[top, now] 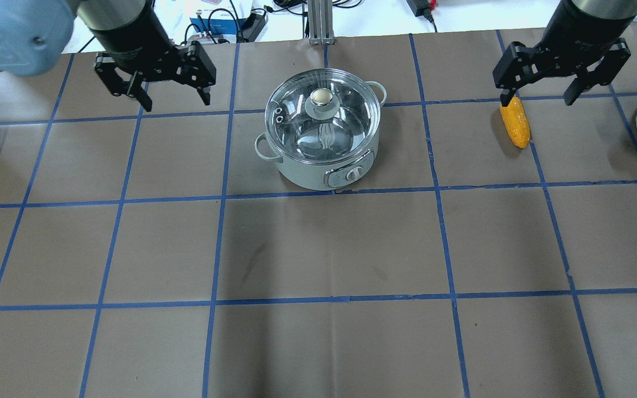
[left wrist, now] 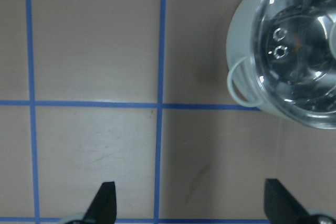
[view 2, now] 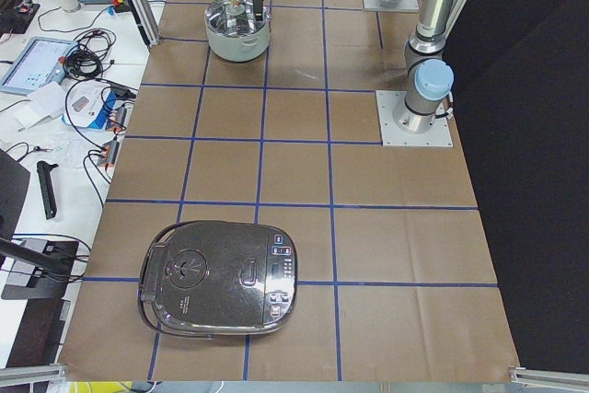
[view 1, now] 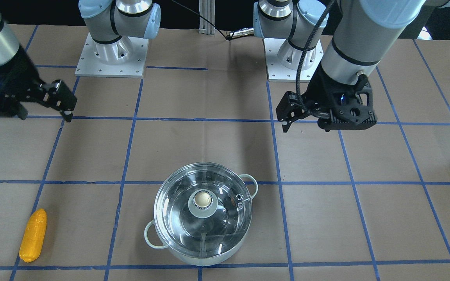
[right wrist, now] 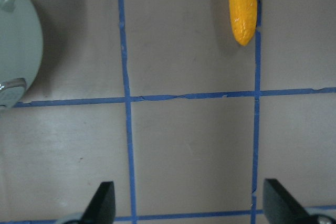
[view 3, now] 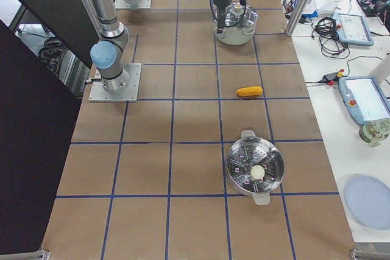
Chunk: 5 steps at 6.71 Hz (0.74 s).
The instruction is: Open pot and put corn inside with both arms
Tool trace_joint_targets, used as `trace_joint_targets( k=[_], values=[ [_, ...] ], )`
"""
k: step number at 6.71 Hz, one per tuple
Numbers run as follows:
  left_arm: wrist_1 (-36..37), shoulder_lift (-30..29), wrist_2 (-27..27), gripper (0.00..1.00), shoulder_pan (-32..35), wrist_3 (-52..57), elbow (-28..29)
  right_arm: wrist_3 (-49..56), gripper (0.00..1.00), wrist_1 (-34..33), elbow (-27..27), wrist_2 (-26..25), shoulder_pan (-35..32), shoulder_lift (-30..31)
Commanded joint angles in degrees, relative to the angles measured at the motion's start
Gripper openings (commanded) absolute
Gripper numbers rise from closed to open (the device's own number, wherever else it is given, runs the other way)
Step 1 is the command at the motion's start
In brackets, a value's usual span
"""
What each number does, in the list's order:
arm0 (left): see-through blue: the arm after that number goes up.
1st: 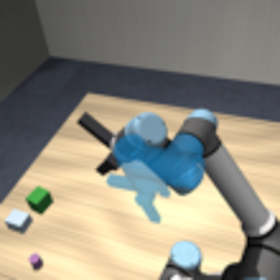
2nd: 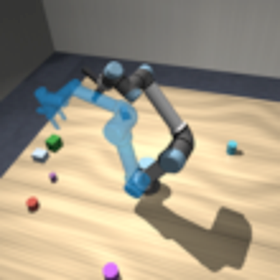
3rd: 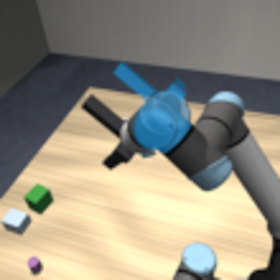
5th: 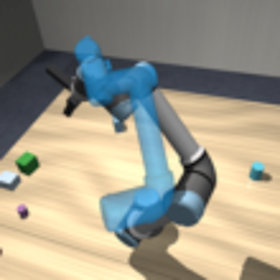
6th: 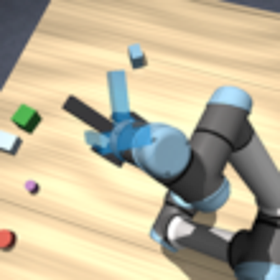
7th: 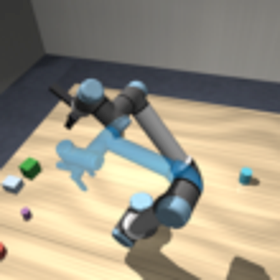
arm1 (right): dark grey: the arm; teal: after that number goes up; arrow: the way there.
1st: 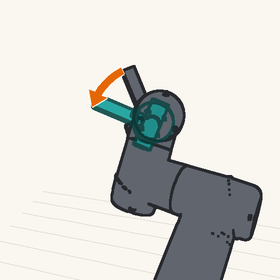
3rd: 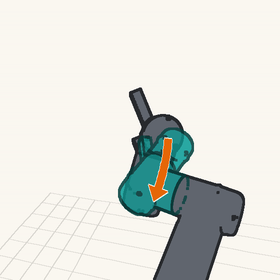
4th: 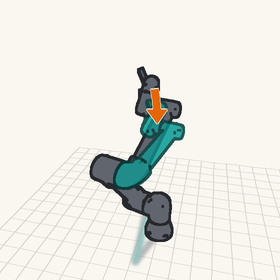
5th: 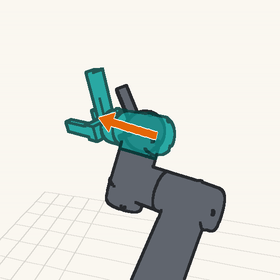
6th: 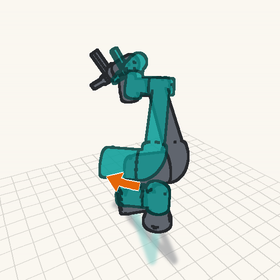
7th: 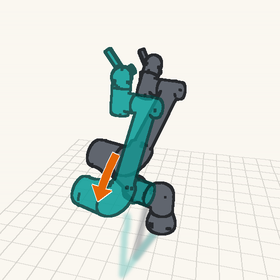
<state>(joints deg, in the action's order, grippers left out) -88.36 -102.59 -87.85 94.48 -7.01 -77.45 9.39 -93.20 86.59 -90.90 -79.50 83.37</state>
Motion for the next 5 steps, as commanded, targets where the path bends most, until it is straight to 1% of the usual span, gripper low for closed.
trace_joint_targets(
  k=[1,2,3,4,5],
  values=[
    [4.7,-13.4,0.7,1.0,8.6,-9.2,11.7,13.6,1.0,-12.9,-0.2,-0.2,6.2,-12.2],
    [8.3,-18.0,0.8,1.0,11.4,-12.9,13.6,15.5,1.0,-17.9,-0.4,0.4,8.8,-17.1],
    [12.8,-21.1,2.5,1.0,12.9,-15.3,13.6,15.5,0.99,-21.5,-0.2,0.5,9.2,-21.0],
    [13.1,-22.4,2.5,1.0,13.1,-15.6,13.4,16.1,0.98,-27.5,0.9,3.4,9.2,-25.7],
    [13.0,-22.4,2.2,1.0,13.1,-15.5,13.3,16.1,0.98,-30.7,0.3,3.7,9.2,-28.3]
  ],
)
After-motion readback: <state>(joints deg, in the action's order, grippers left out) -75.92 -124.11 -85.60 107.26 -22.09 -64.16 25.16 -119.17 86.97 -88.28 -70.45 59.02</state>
